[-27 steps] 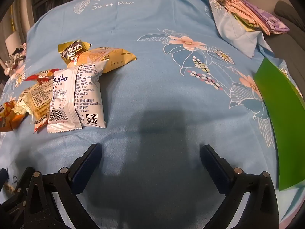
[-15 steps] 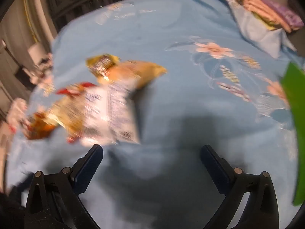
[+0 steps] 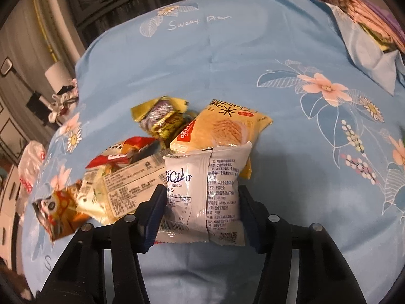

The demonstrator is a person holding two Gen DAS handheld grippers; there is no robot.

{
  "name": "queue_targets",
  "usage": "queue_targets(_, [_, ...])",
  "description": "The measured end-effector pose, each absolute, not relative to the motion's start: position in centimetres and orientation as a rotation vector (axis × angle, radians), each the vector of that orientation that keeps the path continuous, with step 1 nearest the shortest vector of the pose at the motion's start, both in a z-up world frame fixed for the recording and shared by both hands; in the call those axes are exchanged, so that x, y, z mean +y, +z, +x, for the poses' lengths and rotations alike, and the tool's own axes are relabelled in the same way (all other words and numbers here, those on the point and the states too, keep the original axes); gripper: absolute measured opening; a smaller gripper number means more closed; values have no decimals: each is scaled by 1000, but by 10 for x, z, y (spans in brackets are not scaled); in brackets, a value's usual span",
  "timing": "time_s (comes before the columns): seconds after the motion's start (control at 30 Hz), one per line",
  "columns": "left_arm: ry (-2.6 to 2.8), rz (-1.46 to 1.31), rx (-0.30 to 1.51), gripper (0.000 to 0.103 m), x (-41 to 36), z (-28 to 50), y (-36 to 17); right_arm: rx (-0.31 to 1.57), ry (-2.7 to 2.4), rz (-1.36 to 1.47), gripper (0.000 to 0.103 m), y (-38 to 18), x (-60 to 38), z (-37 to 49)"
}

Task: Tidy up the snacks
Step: 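Close the right gripper on the white Oibo biscuit pack, then lift the white pack with the right gripper while the left gripper grasps it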

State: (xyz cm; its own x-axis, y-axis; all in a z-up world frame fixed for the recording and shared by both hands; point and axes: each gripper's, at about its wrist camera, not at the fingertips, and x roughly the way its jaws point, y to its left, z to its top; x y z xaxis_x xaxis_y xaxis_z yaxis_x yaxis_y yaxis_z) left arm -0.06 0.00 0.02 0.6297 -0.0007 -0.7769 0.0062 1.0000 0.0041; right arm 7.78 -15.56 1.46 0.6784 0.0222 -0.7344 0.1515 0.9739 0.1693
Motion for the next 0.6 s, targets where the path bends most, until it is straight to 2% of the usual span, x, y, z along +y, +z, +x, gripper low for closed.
queue_targets(0.23, [-6, 4, 902, 103, -2, 3, 1, 777, -57, 266, 50, 25, -169, 54])
queue_targets(0.6, [-241, -66, 863, 97, -14, 10, 12, 697, -37, 116, 50, 66, -171, -9])
